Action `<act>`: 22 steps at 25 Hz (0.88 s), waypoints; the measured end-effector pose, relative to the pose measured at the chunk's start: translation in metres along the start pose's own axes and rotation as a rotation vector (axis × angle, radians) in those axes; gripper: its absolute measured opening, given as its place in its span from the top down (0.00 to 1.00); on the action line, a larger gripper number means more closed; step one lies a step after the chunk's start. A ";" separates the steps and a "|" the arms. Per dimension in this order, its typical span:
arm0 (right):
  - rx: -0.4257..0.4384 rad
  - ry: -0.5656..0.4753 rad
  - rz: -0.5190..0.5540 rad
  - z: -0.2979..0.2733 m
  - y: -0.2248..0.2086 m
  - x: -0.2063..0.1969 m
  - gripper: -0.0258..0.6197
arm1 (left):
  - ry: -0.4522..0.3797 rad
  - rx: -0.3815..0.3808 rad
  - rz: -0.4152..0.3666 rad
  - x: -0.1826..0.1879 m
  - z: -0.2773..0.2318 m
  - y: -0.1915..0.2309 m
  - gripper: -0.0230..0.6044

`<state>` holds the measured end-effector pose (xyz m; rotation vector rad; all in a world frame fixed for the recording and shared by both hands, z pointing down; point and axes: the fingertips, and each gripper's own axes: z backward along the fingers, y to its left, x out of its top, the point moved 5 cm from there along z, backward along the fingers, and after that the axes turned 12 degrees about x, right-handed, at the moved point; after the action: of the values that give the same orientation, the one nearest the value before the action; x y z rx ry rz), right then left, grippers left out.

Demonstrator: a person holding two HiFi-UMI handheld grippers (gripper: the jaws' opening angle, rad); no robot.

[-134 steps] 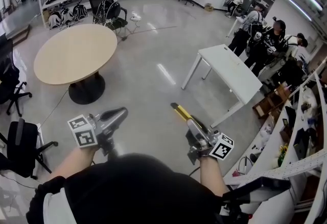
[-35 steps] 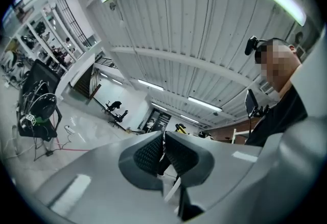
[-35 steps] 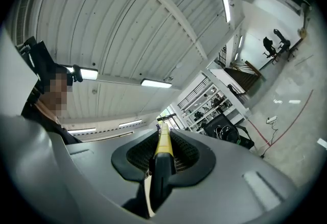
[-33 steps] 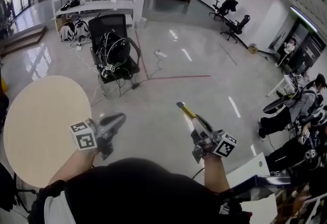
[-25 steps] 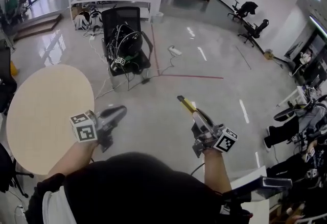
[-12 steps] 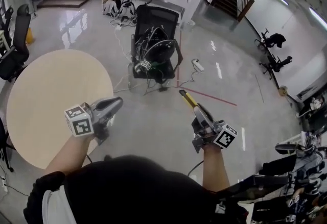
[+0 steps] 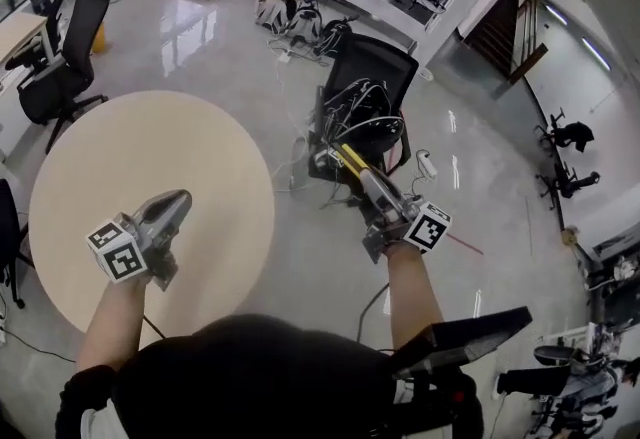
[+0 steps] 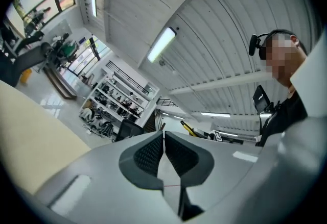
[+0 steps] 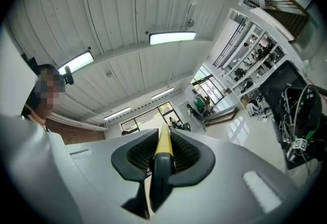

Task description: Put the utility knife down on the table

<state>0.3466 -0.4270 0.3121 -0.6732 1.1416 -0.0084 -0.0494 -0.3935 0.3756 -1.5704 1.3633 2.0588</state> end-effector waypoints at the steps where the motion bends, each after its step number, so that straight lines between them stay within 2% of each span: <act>1: 0.018 0.018 -0.002 -0.018 -0.012 -0.006 0.82 | -0.017 0.030 -0.001 0.002 0.008 0.016 0.95; 5: 0.103 0.083 -0.017 -0.086 -0.079 -0.029 0.82 | -0.077 0.180 -0.020 0.001 0.032 0.077 0.95; 10: 0.181 0.150 -0.022 -0.165 -0.132 -0.032 0.82 | -0.120 0.333 -0.026 0.020 0.057 0.116 0.95; 16: 0.259 0.206 -0.082 -0.247 -0.197 -0.049 0.82 | -0.160 0.482 -0.021 0.031 0.072 0.156 0.95; 22: 0.332 0.249 -0.134 -0.340 -0.269 -0.070 0.82 | -0.148 0.598 -0.032 0.051 0.053 0.223 0.95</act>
<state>0.1188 -0.7857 0.4219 -0.4579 1.2940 -0.3973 -0.2483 -0.4933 0.4512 -1.1479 1.6715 1.5031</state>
